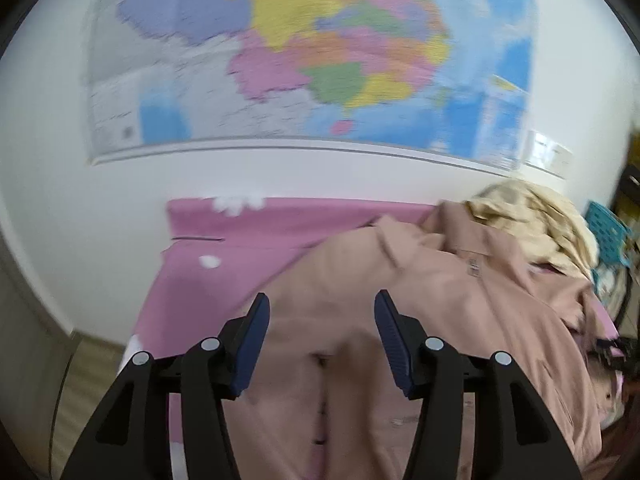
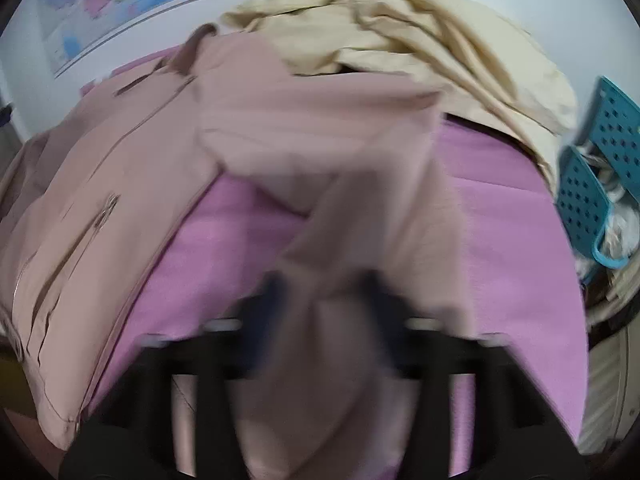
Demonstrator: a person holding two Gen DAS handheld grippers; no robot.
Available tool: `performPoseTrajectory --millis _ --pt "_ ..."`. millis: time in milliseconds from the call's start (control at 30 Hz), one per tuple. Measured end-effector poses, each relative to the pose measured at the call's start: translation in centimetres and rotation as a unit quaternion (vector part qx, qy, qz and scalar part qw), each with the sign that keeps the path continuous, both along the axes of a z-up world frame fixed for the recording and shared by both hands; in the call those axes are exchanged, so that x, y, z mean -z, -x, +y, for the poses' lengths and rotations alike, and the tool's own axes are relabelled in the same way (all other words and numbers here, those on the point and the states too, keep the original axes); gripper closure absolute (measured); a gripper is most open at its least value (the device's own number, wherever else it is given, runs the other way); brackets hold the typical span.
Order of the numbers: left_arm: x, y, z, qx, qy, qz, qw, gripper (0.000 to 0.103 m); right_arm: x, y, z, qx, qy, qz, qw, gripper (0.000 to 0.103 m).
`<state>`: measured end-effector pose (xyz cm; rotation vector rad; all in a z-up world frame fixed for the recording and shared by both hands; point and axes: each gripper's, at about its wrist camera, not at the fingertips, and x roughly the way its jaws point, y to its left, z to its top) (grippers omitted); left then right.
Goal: Fold large clothes
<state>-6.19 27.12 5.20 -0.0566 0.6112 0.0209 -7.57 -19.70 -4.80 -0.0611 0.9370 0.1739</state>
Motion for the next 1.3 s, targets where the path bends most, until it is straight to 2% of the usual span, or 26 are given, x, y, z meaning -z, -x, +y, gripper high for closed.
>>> performPoseTrajectory --millis 33,133,233,300,367,500,633,733,833,933,1033,1100,1167,1300 --pt "0.2 0.1 -0.6 0.013 0.0 -0.001 0.9999 0.051 -0.1 -0.2 -0.5 0.002 -0.021 0.008 1.0 0.101" --pt "0.7 0.0 -3.5 0.058 -0.002 0.001 0.9983 0.051 -1.4 -0.2 -1.7 -0.009 -0.096 0.008 0.995 0.101" --pt "1.8 -0.4 -5.5 0.102 0.007 0.004 0.9948 0.051 -4.8 0.5 -2.1 -0.034 -0.172 -0.026 0.984 0.101" --pt "2.1 -0.5 -6.4 0.129 0.019 0.007 0.9914 0.051 -8.0 1.0 -1.7 -0.065 -0.233 -0.06 0.968 0.101" --pt "2.3 -0.8 -7.7 0.16 0.027 0.007 0.9867 0.051 -10.9 0.8 -0.8 -0.094 -0.264 -0.084 0.956 0.101" --pt "2.5 -0.9 -8.9 0.209 0.068 0.007 0.9756 0.051 -16.9 -1.4 2.9 -0.169 -0.338 -0.13 0.917 0.101" --pt "2.6 -1.2 -8.6 0.233 0.122 0.002 0.9649 0.051 -19.7 -5.4 8.4 -0.241 -0.387 -0.135 0.88 0.101" --pt "2.5 -0.9 -7.0 0.231 0.159 -0.002 0.9598 0.051 -19.2 -9.1 13.5 -0.274 -0.394 -0.103 0.871 0.101" --pt "2.3 -0.4 -4.7 0.201 0.169 -0.014 0.9647 0.051 -16.2 -13.5 18.7 -0.286 -0.396 -0.047 0.871 0.101" --pt "2.4 -0.1 -3.0 0.166 0.151 -0.014 0.9744 0.051 -13.3 -16.7 22.2 -0.279 -0.387 -0.009 0.879 0.101" --pt "3.1 -0.4 -2.1 0.161 0.152 0.0 0.9753 0.042 -9.6 -19.3 25.1 -0.262 -0.374 0.038 0.889 0.098" --pt "4.0 -1.1 -2.7 0.156 0.134 0.017 0.9784 0.04 -7.4 -20.5 26.3 -0.243 -0.345 0.06 0.905 0.093" --pt "5.1 -2.1 -3.7 0.159 0.115 0.04 0.9797 0.037 -6.3 -21.0 26.1 -0.231 -0.335 0.074 0.911 0.078" --pt "7.6 -4.3 -7.1 0.188 0.074 0.098 0.9744 0.034 -7.0 -19.9 22.2 -0.216 -0.333 0.037 0.917 0.066"
